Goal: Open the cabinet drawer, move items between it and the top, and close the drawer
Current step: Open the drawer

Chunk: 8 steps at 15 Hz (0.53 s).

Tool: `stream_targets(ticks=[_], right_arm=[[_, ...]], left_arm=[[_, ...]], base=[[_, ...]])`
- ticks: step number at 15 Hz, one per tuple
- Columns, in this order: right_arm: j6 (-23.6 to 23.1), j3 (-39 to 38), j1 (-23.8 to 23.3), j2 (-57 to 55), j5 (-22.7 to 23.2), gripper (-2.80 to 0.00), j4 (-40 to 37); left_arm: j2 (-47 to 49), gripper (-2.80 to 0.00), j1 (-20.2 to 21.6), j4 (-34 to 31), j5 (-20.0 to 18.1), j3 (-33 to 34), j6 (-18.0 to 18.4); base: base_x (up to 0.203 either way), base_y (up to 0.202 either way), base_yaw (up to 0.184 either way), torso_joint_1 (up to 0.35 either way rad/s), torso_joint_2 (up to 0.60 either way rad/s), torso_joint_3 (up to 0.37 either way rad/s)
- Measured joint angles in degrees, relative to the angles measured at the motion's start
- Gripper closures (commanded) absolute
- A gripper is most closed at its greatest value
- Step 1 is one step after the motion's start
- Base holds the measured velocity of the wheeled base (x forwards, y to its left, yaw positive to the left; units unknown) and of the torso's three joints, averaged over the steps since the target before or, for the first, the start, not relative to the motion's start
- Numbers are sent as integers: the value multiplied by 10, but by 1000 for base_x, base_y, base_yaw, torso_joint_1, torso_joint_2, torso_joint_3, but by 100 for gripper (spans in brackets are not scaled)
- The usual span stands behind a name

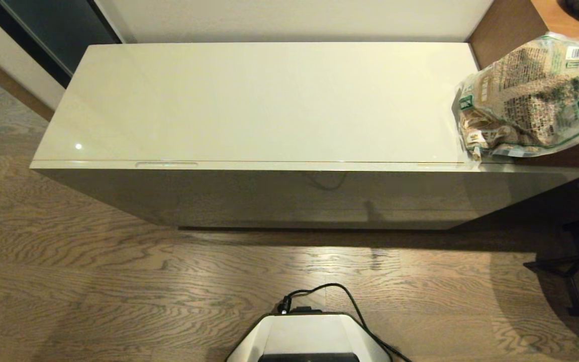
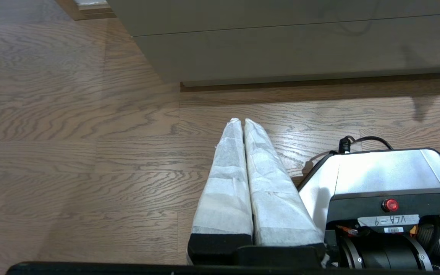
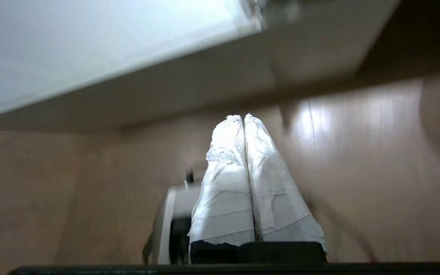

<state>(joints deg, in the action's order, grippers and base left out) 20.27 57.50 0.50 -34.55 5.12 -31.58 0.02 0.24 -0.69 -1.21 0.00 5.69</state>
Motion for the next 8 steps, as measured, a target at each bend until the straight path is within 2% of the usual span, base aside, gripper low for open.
stream_targets(ticks=[4, 6, 8], right_arm=[[49, -40, 26, -213, -16, 0, 101], [82, -85, 72, -305, -35, 0, 201], [116, -104, 104, -365, -40, 0, 270]], left_arm=[[0, 0, 0, 0, 0, 0, 0], [0, 0, 0, 0, 0, 0, 0], [0, 0, 0, 0, 0, 0, 0]], base=[[0, 0, 0, 0, 0, 0], [0, 0, 0, 0, 0, 0], [0, 0, 0, 0, 0, 0]])
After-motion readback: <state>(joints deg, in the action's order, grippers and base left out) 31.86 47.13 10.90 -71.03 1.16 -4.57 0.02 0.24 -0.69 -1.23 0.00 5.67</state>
